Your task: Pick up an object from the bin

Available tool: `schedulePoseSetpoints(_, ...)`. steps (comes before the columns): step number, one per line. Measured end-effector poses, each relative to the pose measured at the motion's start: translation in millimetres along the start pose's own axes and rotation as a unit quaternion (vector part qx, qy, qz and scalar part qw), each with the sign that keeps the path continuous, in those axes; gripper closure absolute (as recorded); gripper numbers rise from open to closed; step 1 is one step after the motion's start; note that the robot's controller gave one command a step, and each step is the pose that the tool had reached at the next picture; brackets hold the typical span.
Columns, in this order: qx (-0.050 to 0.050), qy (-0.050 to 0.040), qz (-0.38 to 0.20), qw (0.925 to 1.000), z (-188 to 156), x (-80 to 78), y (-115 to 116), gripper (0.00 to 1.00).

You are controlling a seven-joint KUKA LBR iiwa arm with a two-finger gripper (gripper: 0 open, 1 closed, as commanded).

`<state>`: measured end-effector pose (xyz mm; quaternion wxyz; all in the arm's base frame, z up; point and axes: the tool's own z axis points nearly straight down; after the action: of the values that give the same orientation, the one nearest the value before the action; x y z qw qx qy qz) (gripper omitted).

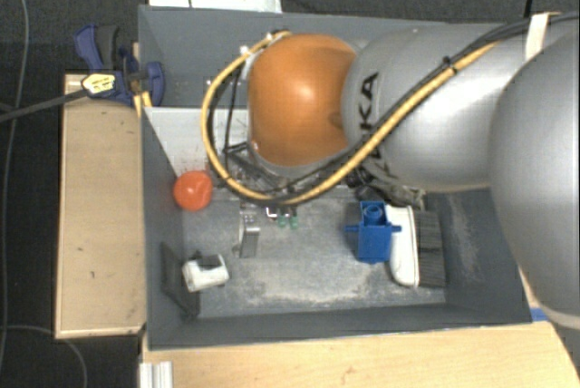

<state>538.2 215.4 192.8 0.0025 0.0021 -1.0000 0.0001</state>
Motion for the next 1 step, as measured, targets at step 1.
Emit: schedulePoseSetpoints(1, -0.001, -0.0037, 0.003, 1.0000, -4.9, -1.7, -1.4, 0.00)
